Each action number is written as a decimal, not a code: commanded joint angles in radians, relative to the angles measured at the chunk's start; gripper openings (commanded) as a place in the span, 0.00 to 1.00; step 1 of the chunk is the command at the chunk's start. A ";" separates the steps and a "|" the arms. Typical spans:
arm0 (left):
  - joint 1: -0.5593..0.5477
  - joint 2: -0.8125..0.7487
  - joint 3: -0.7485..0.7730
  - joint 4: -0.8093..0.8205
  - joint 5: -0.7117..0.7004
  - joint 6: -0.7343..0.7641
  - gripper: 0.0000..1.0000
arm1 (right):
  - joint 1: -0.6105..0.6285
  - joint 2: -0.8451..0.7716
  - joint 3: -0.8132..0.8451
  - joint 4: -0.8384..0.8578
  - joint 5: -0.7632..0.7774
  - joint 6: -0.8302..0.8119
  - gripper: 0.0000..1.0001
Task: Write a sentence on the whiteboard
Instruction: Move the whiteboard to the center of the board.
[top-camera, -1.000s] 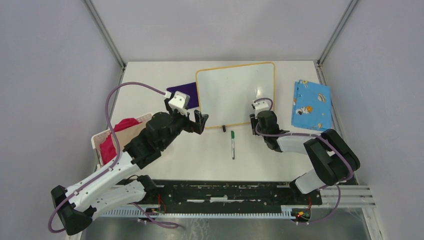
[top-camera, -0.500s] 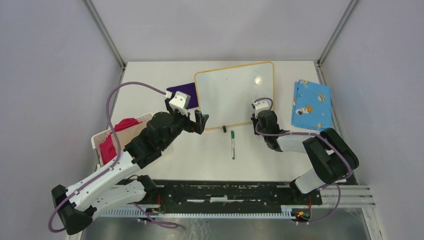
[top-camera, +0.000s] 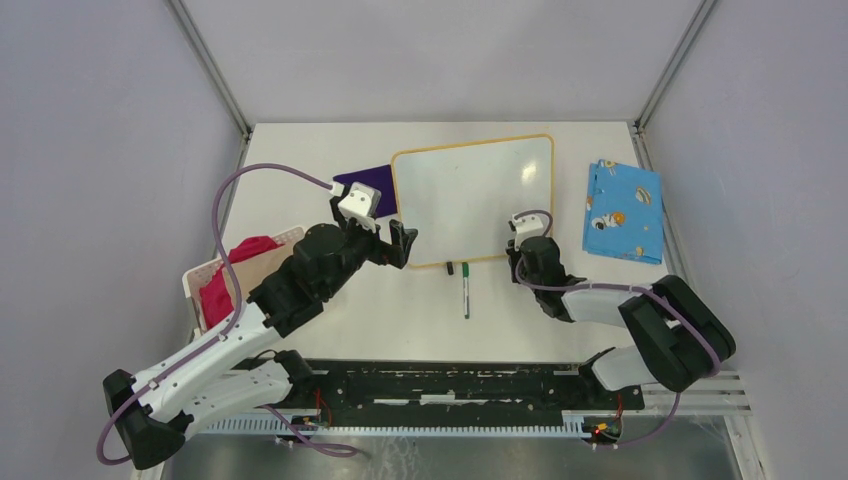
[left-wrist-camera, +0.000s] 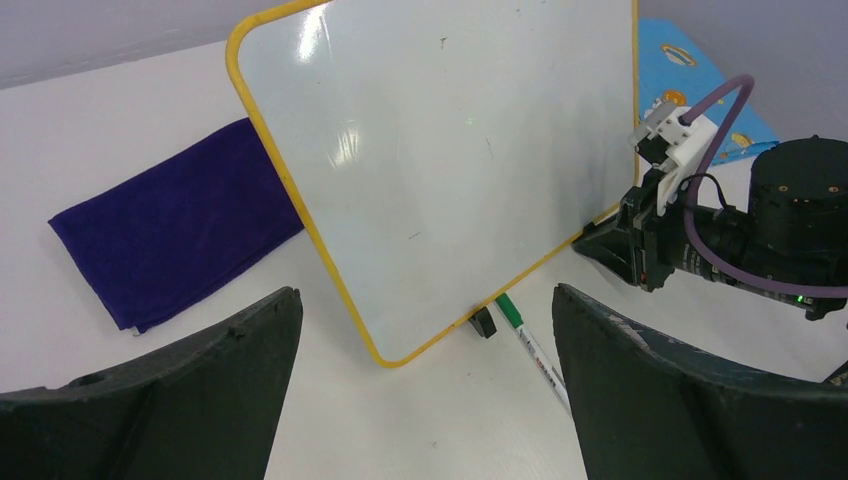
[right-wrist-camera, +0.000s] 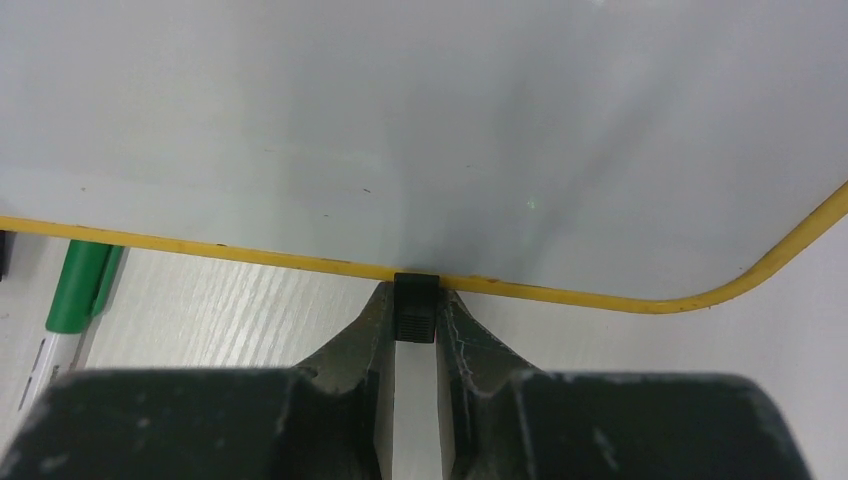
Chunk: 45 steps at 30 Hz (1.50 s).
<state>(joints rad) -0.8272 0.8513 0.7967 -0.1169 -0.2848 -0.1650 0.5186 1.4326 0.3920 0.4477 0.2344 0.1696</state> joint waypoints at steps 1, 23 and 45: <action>-0.004 0.002 0.004 0.052 0.010 0.030 1.00 | 0.033 -0.057 -0.047 0.017 0.004 0.055 0.00; -0.005 0.011 0.006 0.049 0.009 0.028 1.00 | 0.120 -0.095 -0.118 -0.004 0.064 0.189 0.00; -0.013 0.009 0.004 0.048 0.009 0.033 1.00 | 0.126 -0.248 -0.138 -0.113 0.065 0.212 0.45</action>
<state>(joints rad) -0.8337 0.8680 0.7967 -0.1173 -0.2848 -0.1650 0.6395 1.2621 0.2626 0.3870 0.3134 0.3599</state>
